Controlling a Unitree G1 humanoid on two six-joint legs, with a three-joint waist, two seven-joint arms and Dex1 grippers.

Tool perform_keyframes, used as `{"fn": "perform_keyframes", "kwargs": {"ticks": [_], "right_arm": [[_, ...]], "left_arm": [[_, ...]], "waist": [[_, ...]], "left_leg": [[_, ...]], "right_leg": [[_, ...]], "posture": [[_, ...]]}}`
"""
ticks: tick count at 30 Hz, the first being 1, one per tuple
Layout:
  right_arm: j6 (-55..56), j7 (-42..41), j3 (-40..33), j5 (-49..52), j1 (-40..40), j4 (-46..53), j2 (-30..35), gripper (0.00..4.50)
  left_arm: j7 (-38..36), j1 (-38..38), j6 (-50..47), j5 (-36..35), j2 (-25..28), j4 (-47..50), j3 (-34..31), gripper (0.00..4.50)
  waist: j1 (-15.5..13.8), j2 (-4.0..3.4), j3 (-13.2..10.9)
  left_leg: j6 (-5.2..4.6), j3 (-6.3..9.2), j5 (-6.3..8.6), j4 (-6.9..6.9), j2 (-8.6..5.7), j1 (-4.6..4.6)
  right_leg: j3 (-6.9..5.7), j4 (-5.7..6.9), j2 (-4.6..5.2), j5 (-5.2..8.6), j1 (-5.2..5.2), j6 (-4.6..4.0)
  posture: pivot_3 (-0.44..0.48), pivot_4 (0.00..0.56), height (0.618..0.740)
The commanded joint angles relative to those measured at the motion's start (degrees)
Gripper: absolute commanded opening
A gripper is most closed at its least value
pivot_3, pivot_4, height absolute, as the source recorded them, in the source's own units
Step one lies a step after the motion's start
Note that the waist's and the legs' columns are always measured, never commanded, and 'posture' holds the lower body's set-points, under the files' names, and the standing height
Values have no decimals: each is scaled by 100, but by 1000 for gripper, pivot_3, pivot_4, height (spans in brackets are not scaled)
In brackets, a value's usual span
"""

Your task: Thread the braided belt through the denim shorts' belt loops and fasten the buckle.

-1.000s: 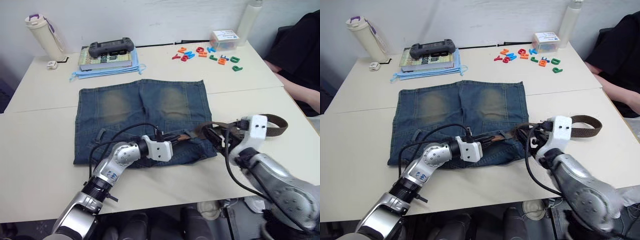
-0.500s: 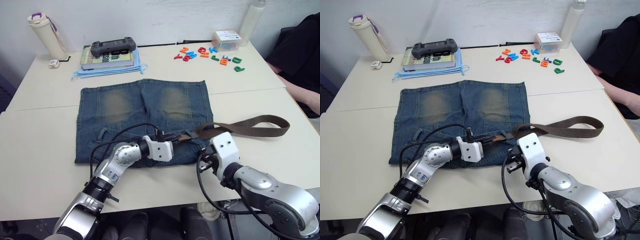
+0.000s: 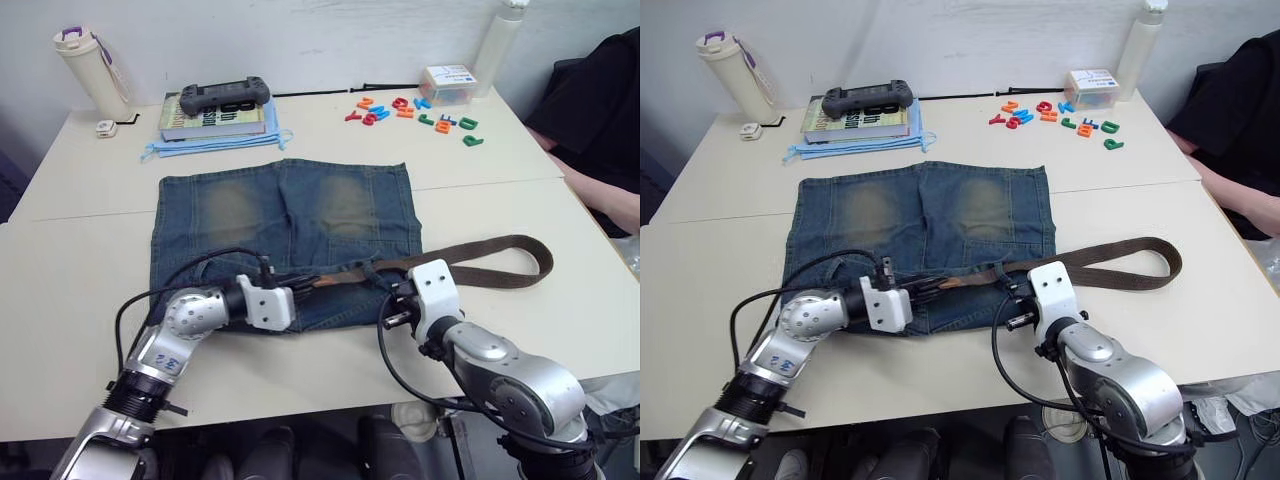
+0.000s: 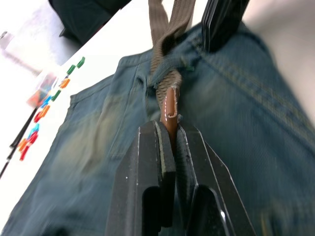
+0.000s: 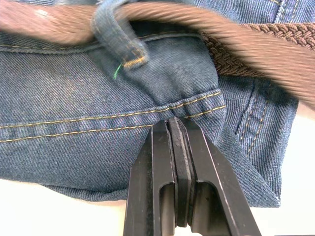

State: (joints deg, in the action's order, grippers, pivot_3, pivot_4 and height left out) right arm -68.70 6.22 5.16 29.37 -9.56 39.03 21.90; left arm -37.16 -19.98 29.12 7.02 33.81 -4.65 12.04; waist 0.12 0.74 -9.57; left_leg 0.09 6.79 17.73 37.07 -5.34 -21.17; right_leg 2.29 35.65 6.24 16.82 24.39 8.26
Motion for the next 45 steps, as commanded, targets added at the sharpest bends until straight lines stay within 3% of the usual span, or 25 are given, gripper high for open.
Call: {"fn": "perform_keyframes", "kwargs": {"ticks": [1, 10, 15, 18, 21, 24, 25, 29, 33, 37, 45], "right_arm": [[-119, -91, -21, -189, 71, -168, -34, 62], [-119, -334, -93, -319, -44, -214, -194, 62], [-55, -492, -564, -99, -202, -7, -599, 62], [-148, -611, -797, -17, -223, 232, -628, 859], [-233, -813, -941, 56, -200, 588, -392, 2327], [-148, -1325, -1127, 162, -166, 1110, 317, 3765], [-24, -1533, -1134, 163, -142, 1300, 620, 3765], [764, -2309, -30, -406, 159, 1831, 2292, 3765], [2002, -2186, 1362, -1972, 95, 1361, 3087, 3765], [2743, -2138, 2387, -3420, -34, 853, 3335, 3765], [3149, -2301, 3541, -5423, -77, -5, 2716, 3765]], "left_arm": [[54, 6, 264, -46, 222, 166, -315, 0], [119, 104, 686, -2, 404, 401, -474, 0], [194, 131, 471, 87, 252, 380, -406, 0], [223, 122, 396, 129, 176, 388, -369, 0], [252, 99, 316, 160, 100, 384, -346, 0], [251, 56, 259, 169, 16, 334, -331, 0], [246, 40, 243, 163, -12, 315, -323, 0], [234, -26, 196, 177, -129, 283, -264, 0], [207, -65, 151, 149, -209, 282, -237, 0], [196, -80, 122, 140, -224, 300, -244, 0], [220, -108, 51, 149, -255, 336, -257, 0]], "waist": [[-1, 0, 0], [8, 1, 1], [8, 0, 0], [-3, -3, -2], [-9, -10, -7], [-13, -12, -8], [-19, -15, -10], [-20, -15, -16], [-3, -11, -21], [-22, -3, -24], [-27, 7, -24]], "left_leg": [[0, 0, 0, -1, 1, 0], [0, -1, 0, -1, 2, 0], [0, -2, 0, -2, 2, -2], [0, -1, 0, -3, 1, -7], [0, -1, 0, -4, 0, -13], [-3, -1, 2, -4, -3, -16], [-4, -2, 3, -4, -4, -16], [-7, -3, 5, -3, -1, -17], [-3, -6, 3, -3, 3, -17], [-2, -8, 2, 2, 0, -18], [0, -6, 1, 3, -1, -17]], "right_leg": [[0, 0, 0, 0, 0, 0], [0, -1, 0, 0, 0, 0], [1, 1, -1, 0, 3, 0], [1, 0, 0, 0, 8, 0], [0, -3, 1, 0, 11, 0], [-1, -9, 2, 0, 11, 0], [-1, -10, 3, 0, 12, 0], [-7, -22, 1, -1, 5, 1], [-9, -19, 2, -1, 10, 1], [-8, -19, 5, -2, 9, 4], [-8, -20, 2, -3, 7, 4]], "posture": [[0, 150, 740], [0, 150, 740], [0, 150, 740], [0, 150, 740], [0, 150, 740], [0, 150, 740], [0, 150, 740], [0, 150, 740], [0, 150, 740], [0, 150, 740], [0, 150, 740]]}}
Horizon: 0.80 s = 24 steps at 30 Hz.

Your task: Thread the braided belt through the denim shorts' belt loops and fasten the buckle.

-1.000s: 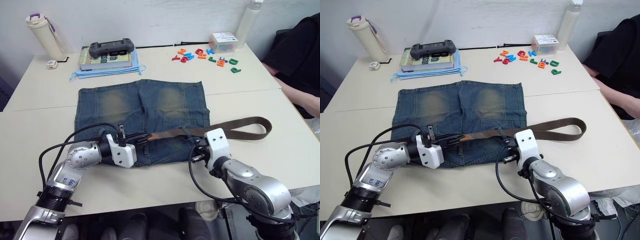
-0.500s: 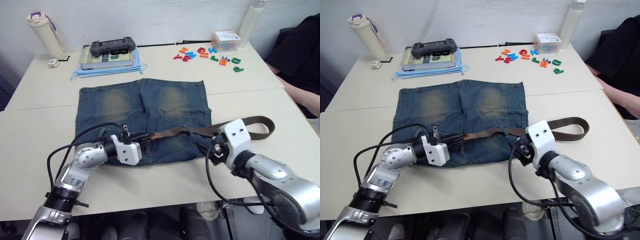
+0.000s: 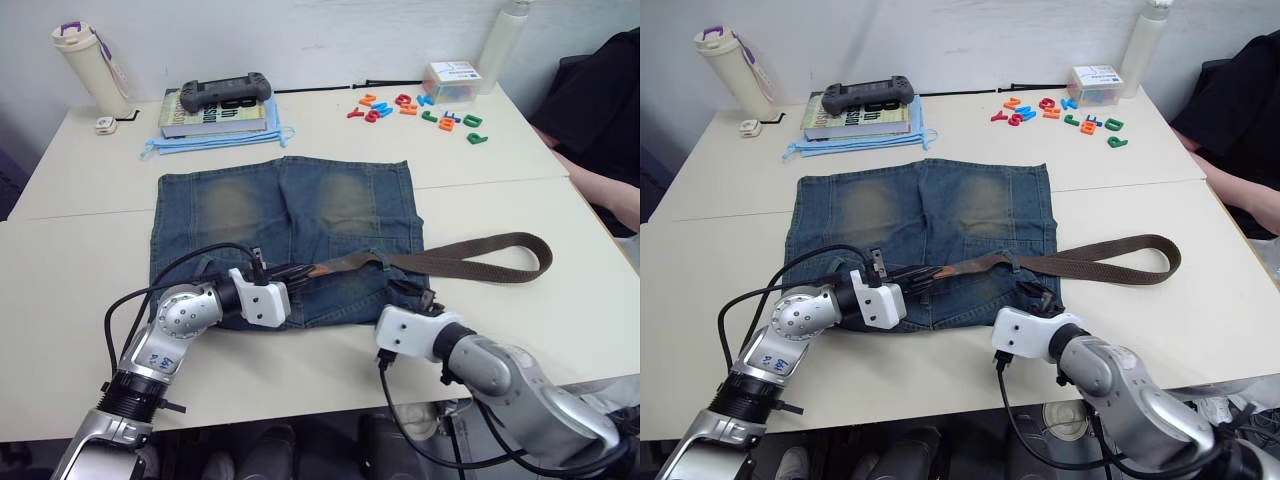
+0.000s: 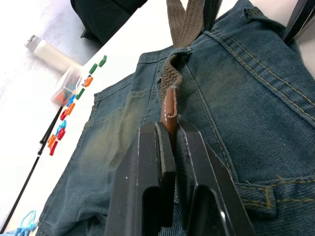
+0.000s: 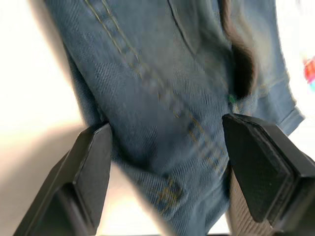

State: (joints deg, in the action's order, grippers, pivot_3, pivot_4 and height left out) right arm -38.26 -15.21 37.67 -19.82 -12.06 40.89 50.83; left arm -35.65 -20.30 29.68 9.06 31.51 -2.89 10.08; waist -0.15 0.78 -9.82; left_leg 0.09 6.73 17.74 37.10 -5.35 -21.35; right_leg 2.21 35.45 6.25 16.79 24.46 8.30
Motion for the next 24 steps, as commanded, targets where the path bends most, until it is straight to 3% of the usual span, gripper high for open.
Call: {"fn": "perform_keyframes", "kwargs": {"ticks": [1, 3, 5, 6, 11, 19, 24], "right_arm": [[123, -165, 298, -636, 236, -265, -268, 3765], [95, -157, 182, -878, 354, -386, -456, 3547], [46, -184, -6, -1001, 477, -448, -650, 2876], [29, -220, -95, -1038, 524, -467, -727, 2259], [-154, -386, -748, -1130, 612, -493, -919, 125], [770, -709, -1662, -1348, 274, -1250, -65, 52], [1420, -856, -1857, -1358, 140, -1579, 12, 52]], "left_arm": [[70, -79, -4, -53, -25, 158, -61, 0], [66, -80, 2, -54, -25, 156, -60, 0], [59, -78, 9, -58, -31, 160, -50, 0], [56, -78, 16, -56, -41, 163, -37, 0], [36, -56, 114, 26, -129, 148, 108, 0], [86, -244, 106, 195, -359, -101, 363, 0], [200, -442, 34, 353, -647, -206, 491, 0]], "waist": [[0, 8, 5], [1, 16, 10], [-3, 21, 13], [-4, 21, 13], [-47, 20, 12], [-153, 10, 5], [-133, 11, 4]], "left_leg": [[0, 0, 0, 0, 0, 0], [1, 2, 0, -1, 1, 3], [1, 1, 0, 0, 1, 7], [1, 2, 0, 0, 1, 7], [0, 1, 0, 2, -4, 7], [-4, 1, -2, 3, -15, 4], [-4, -1, -2, -1, -11, 3]], "right_leg": [[0, -1, 0, 0, -1, 0], [0, 0, -2, 0, -4, 0], [1, 0, -2, 0, -7, 0], [0, 0, -2, 0, -8, 0], [1, 1, 0, 0, -10, 0], [-1, -1, 8, -1, -10, 2], [-2, -2, 5, -2, -7, 3]], "posture": [[0, 150, 740], [0, 150, 740], [0, 150, 740], [0, 150, 740], [0, 150, 740], [0, 150, 740], [0, 150, 740]]}}
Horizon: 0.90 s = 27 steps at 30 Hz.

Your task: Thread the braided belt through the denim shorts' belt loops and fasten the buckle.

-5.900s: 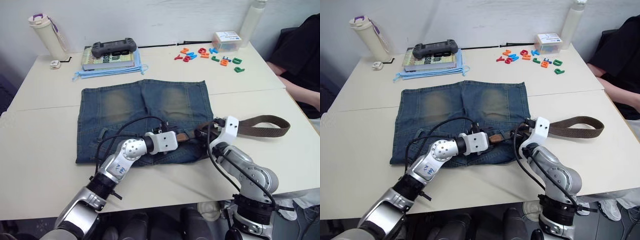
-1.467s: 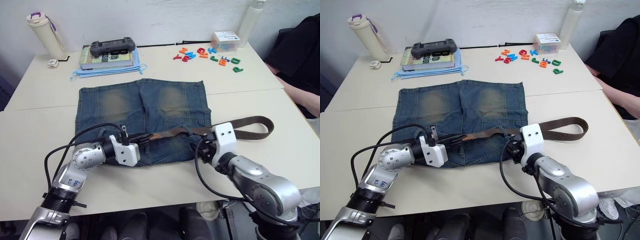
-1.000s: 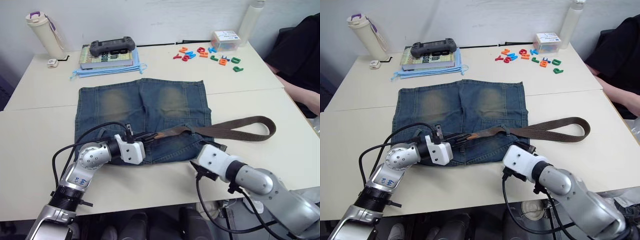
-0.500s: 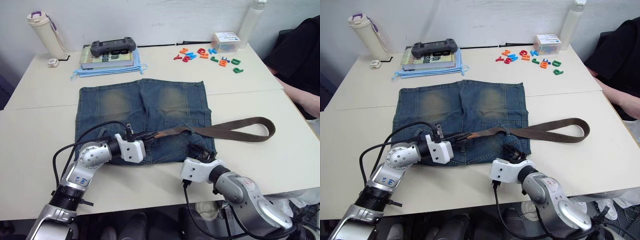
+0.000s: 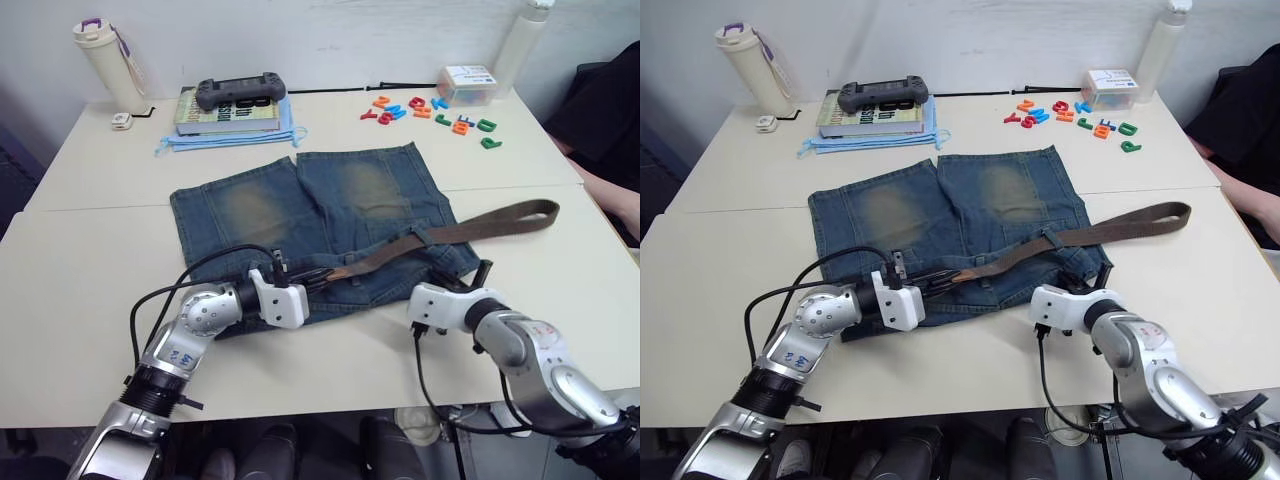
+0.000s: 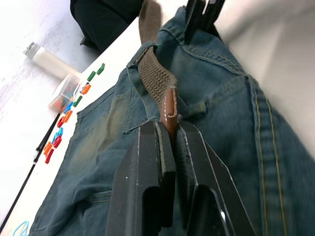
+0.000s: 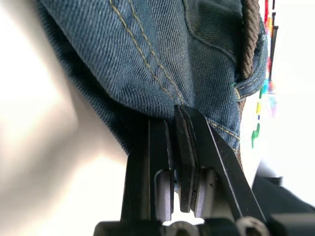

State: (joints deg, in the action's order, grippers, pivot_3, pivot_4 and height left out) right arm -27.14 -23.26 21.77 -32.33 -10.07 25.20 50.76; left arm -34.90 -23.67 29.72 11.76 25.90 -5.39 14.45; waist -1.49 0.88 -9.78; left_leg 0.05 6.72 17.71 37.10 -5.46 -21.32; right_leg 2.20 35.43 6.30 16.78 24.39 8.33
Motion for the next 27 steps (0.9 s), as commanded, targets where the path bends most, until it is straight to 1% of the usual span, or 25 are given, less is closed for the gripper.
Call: {"fn": "perform_keyframes", "kwargs": {"ticks": [1, 5, 9, 12, 15, 16, 17, 19, 20, 21, 23, 24, 26, 27], "right_arm": [[399, -99, -284, -98, -65, -42, -2, 52], [354, -376, -440, 170, 97, 140, -301, 52], [224, -573, -841, 207, 288, 366, -445, 52], [-101, -905, -1393, 607, 390, 817, -551, 1180], [-497, -1169, -1775, 887, 381, 1193, -697, 2639], [-738, -1307, -1920, 1101, 330, 1366, -804, 3171], [-1267, -1460, -2185, 1447, 153, 1614, -1041, 3642], [-2535, -1792, -2670, 2162, -274, 2067, -1531, 3642], [-2990, -1886, -2804, 2387, -430, 2206, -1667, 3642], [-3944, -2003, -3105, 2710, -771, 2389, -2080, 3642], [-5421, -2116, -3571, 3143, -1334, 2596, -2698, 3642], [-6042, -2158, -3927, 3347, -1540, 2556, -3226, 3642], [-6500, -2006, -4520, 3620, -1707, 2418, -4250, 3642], [-6536, -1880, -4713, 3711, -1739, 2381, -4597, 3642]], "left_arm": [[155, -138, 35, 131, -132, 14, 85, 0], [364, -322, -7, 394, -344, -169, 173, 0], [424, -394, -7, 444, -393, -237, 192, 0], [411, -370, 4, 407, -352, -202, 183, 0], [419, -355, 35, 389, -323, -211, 178, 0], [422, -358, 44, 384, -320, -219, 175, 0], [435, -362, 62, 379, -321, -211, 168, 0], [472, -374, 97, 356, -337, -183, 148, 0], [482, -379, 107, 351, -340, -178, 145, 0], [527, -389, 154, 372, -345, -177, 135, 0], [580, -410, 235, 389, -346, -190, 127, 0], [594, -423, 263, 365, -350, -191, 115, 0], [624, -446, 315, 360, -342, -180, 99, 0], [641, -452, 335, 369, -338, -176, 94, 0]], "waist": [[10, 0, 0], [6, 0, 0], [10, 0, 0], [-1, 0, 0], [5, 0, 0], [4, 0, 0], [7, 0, -1], [22, 0, 0], [23, -1, 0], [13, -1, 0], [8, 1, 0], [5, 1, 0], [7, 2, 3], [11, 2, 3]], "left_leg": [[0, -1, 0, 0, 2, 0], [1, -6, 0, 3, 3, -1], [0, -8, 0, 3, 3, -1], [0, -8, 0, 3, 3, -2], [0, -9, 0, 5, 3, -1], [0, -9, 0, 5, 5, -1], [0, -8, 0, 4, 5, -1], [1, -12, 0, 6, 8, -1], [1, -13, 0, 6, 8, -1], [1, -14, 0, 6, 10, -1], [2, -7, 1, 8, 13, -1], [2, -6, 1, 9, 12, -2], [2, -3, 2, 7, 13, -2], [3, -3, 2, 3, 12, -2]], "right_leg": [[0, 0, -1, 0, 1, 0], [4, 3, -4, 0, 3, 0], [7, 4, -4, 0, 6, 0], [7, 5, -4, 0, 6, 0], [8, 6, -4, 0, 6, 1], [7, 7, -5, 0, 6, 1], [7, 7, -5, 0, 6, 1], [10, 10, -7, -1, 7, 1], [13, 11, -7, 0, 8, 1], [14, 12, -8, -1, 8, 1], [9, 12, -11, -1, 8, -1], [9, 12, -10, -2, 8, -1], [6, 15, -9, -2, 8, -2], [5, 17, -8, -2, 14, -3]], "posture": [[0, 150, 740], [0, 150, 740], [0, 150, 740], [0, 150, 740], [0, 150, 740], [0, 150, 740], [0, 150, 740], [0, 150, 740], [0, 150, 740], [0, 150, 740], [0, 150, 740], [0, 150, 740], [0, 150, 740], [0, 150, 740]]}}
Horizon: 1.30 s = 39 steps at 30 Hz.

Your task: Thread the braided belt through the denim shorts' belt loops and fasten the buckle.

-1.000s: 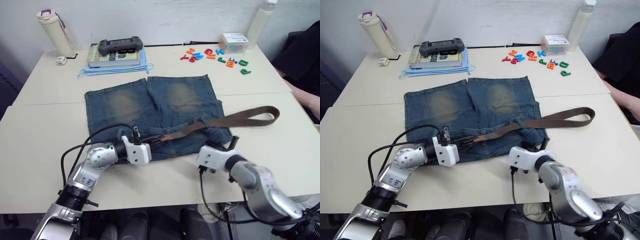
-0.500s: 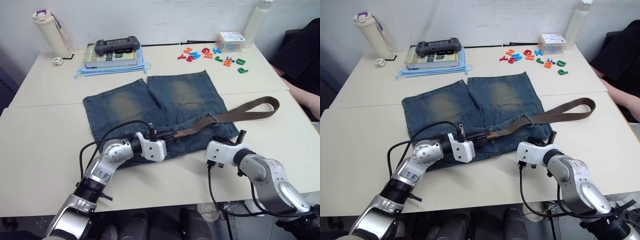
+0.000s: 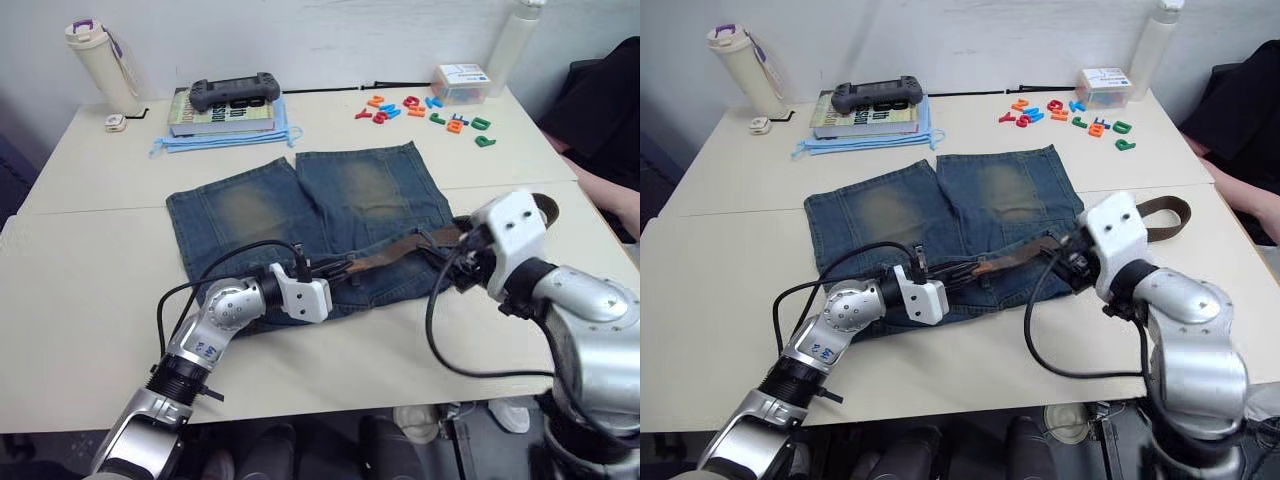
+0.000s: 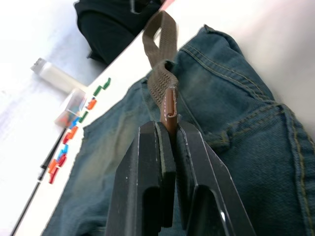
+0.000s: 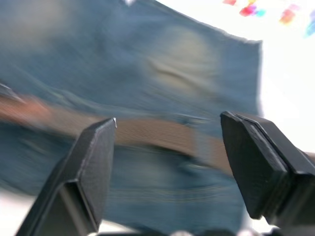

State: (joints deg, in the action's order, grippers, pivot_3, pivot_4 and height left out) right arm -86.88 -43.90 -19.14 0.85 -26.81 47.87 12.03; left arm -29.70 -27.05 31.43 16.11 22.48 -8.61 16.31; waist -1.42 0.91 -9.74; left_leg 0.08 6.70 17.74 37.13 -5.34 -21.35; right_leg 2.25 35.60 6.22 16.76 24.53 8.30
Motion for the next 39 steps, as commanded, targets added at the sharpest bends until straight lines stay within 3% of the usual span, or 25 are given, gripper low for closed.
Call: {"fn": "perform_keyframes", "kwargs": {"ticks": [1, 4, 7, 12, 18, 29, 34, 39], "right_arm": [[-562, 352, -786, 499, -9, 54, -1210, 3642], [-562, 844, -1108, 764, 81, -47, -2177, 3642], [-562, 1472, -1984, 1007, -252, -357, -3306, 3642], [-562, 2244, -3059, 1903, -762, -896, -3629, 3642], [-562, 3286, -3562, 3298, -1080, -1357, -3678, 3642], [-499, 5555, -3682, 6264, -1010, -1894, -3672, 3642], [580, 7009, -2616, 8019, -568, -2507, -3225, 3642], [1717, 7806, -1536, 9154, -232, -2954, -2411, 3642]], "left_arm": [[152, -127, 197, -37, 14, 155, -99, 0], [226, -159, 269, 7, 29, 162, -112, 0], [258, -187, 349, 49, 52, 147, -88, 0], [265, -196, 474, 111, 101, 131, -24, 0], [278, -224, 568, 217, 136, 61, -7, 0], [301, -254, 592, 293, 141, -21, -11, 0], [299, -245, 577, 284, 91, 9, 21, 0], [289, -215, 591, 252, 93, 45, 23, 0]], "waist": [[7, -5, 0], [17, -9, -1], [13, -19, -2], [39, -24, -2], [178, -33, 0], [170, -36, -1], [203, -38, -2], [286, -39, -3]], "left_leg": [[0, -1, 0, -3, 0, -1], [0, -7, 0, 0, -7, -7], [-4, -10, 0, 6, -16, -8], [-4, -8, -1, -3, -16, -8], [-3, -17, -1, -5, -8, -7], [-4, -17, -1, -4, -8, -8], [-4, -18, -1, -4, -6, -8], [-4, -17, -1, -4, -5, -8]], "right_leg": [[-2, 7, 1, 0, 4, 0], [-5, 31, 8, 0, 14, 0], [-15, 31, 21, -1, 15, 0], [-18, 34, 20, 0, 19, 0], [-15, 39, 19, 0, 26, 0], [-14, 40, 21, 0, 25, 0], [-13, 40, 20, 0, 26, 0], [-14, 40, 20, -1, 25, 0]], "posture": [[0, 150, 740], [0, 150, 740], [0, 150, 740], [0, 150, 740], [0, 150, 740], [0, 150, 740], [0, 150, 740], [0, 150, 740]]}}
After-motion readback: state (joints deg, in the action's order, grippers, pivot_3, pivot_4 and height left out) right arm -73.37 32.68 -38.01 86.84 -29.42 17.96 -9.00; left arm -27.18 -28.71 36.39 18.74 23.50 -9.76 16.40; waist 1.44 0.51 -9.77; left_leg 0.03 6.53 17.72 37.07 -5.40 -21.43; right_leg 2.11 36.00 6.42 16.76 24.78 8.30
